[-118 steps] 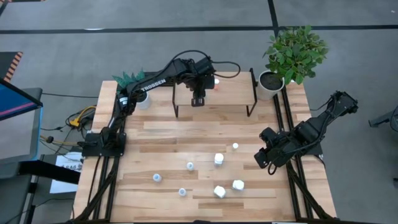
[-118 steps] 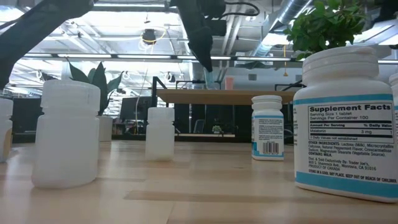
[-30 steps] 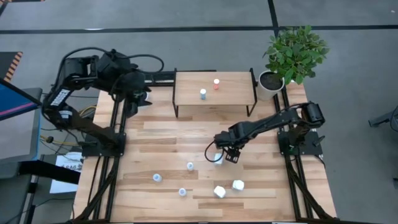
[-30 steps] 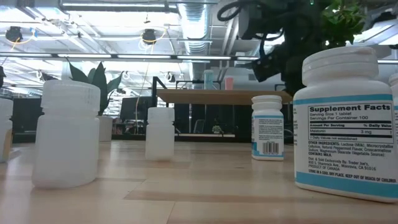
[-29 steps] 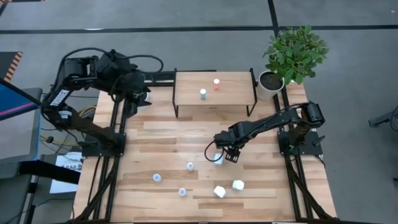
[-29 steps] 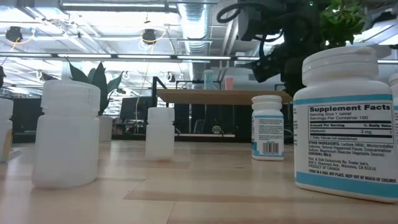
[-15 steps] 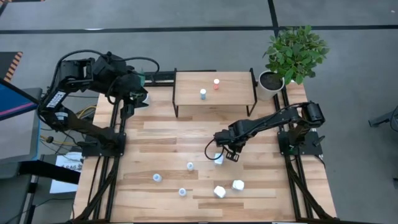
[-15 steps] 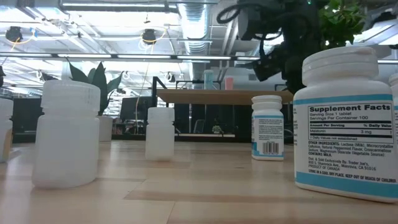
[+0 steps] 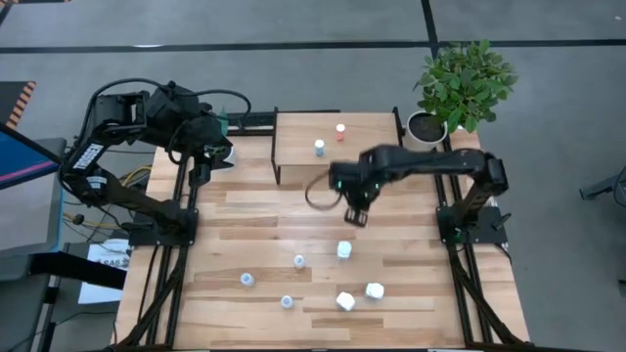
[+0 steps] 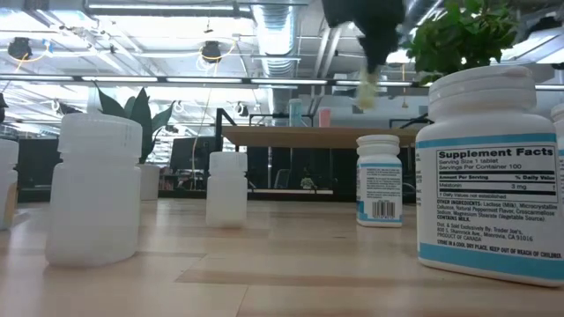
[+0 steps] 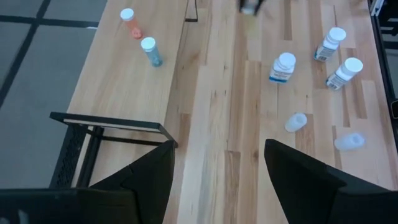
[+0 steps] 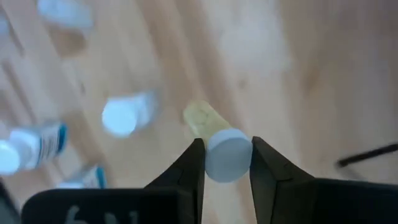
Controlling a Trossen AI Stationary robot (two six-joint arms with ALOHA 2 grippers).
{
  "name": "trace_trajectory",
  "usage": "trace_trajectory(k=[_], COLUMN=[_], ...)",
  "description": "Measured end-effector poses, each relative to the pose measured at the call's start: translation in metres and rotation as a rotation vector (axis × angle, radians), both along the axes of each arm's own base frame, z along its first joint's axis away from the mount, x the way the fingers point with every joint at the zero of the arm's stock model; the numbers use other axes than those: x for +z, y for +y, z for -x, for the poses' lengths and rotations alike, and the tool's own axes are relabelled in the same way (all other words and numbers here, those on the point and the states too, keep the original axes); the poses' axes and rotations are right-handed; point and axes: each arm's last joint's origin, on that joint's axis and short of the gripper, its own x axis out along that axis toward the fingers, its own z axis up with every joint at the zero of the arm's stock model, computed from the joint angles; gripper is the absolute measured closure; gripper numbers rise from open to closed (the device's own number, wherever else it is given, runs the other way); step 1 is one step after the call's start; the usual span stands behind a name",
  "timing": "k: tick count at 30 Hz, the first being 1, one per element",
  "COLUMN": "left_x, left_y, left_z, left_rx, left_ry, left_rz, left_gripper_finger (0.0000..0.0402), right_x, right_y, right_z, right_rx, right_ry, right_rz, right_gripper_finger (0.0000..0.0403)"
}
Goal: Pick and place medicine bottles onto shelf by color
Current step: Put the yellow pill bottle on the shelf
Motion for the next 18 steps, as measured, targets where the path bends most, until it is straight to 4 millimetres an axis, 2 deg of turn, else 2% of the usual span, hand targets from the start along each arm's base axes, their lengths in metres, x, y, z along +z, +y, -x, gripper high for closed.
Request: trace_trajectory(k=[4,7,11,18], left_x=[0.000,0.000,0.000,0.000], left_y=[0.000,0.000,0.000,0.000], left_z=[0.000,0.000,-0.001,-0.001], left_rx=[0.000,-0.001,-0.001,-0.001], left_ry=[0.000,0.000,-0.007,-0.007], left_rz=[0.000,0.000,-0.002,-0.001], left_gripper_finger=[0.0166,0.0166,0.0166,0.0166], right_x=[0.026,0.032,0.028,0.005], right_y=[-0.028,-0.048,-0.073,-0.104], right_z=[0.001,0.004,0.007,-0.001], right_rx=[-0.005,-0.009,-0.014,-0.010], right_ry=[-0.088,-0.095,-0.059,0.043], right_rz=[0.081,0.137,0.190,0.213], right_gripper_finger=[0.0310,0.0310,0.0310,0.0310])
